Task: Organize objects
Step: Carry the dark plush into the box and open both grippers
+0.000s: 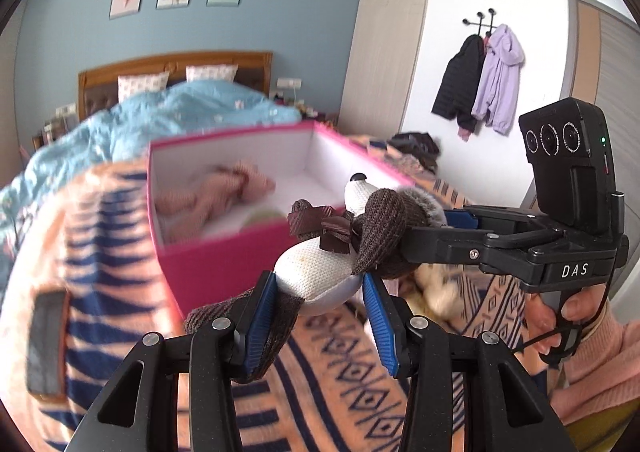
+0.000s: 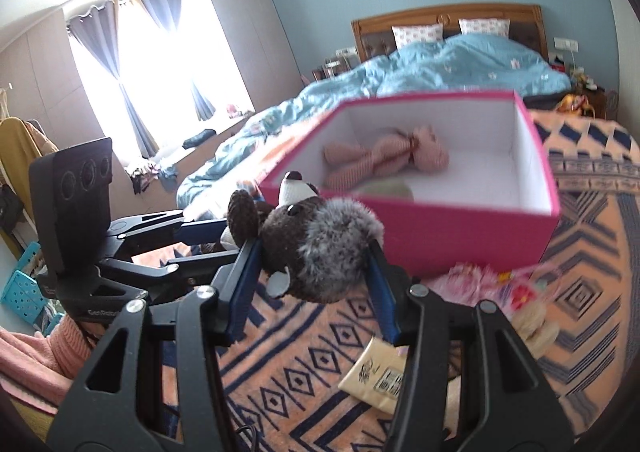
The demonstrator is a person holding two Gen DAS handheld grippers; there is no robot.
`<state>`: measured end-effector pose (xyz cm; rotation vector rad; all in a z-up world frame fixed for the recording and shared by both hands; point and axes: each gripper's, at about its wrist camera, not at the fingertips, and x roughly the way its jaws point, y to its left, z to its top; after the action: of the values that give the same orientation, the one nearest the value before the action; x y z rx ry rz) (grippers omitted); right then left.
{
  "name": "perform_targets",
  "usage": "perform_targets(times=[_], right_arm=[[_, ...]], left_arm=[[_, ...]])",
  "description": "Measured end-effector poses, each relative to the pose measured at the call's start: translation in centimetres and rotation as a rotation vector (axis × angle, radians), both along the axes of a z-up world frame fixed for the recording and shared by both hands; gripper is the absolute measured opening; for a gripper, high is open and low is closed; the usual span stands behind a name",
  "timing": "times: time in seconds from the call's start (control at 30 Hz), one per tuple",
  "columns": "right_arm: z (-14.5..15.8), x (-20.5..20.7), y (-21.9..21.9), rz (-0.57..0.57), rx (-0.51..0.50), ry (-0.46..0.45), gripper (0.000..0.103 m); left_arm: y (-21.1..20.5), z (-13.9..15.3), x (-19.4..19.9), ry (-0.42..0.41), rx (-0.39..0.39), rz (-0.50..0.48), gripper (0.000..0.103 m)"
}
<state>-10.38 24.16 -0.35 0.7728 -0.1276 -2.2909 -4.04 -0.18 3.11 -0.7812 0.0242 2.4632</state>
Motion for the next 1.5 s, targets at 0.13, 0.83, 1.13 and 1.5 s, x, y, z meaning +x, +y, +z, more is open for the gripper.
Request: perform_targets(times=[0.13,0.83,1.13,1.5], right_arm=[[2.2,-1.0,0.3,0.004,-0.018,0.052,0.054],[1.5,-13.3,-2.3,0.02,0.013,-0.048,0.054],[-1.3,-16.7,-3.6,0.012,0.076,-0.146,0.056],[-2.2,-17.2,-3.1,-0.084,0.128,-0.166,0.057]], left_arm=[[0.3,2.2,-1.3,0.05,-0.008,0.009,0.044],[-1.0,0.9,-12.5,-0.044,-0.088,0.109,0.044],[-0.8,-2.2,-15.8,-0.137,-0.146,0.149,0.044],[-1.2,-2.4,-15.1,-0.112,-0.13,0.191,0.047]])
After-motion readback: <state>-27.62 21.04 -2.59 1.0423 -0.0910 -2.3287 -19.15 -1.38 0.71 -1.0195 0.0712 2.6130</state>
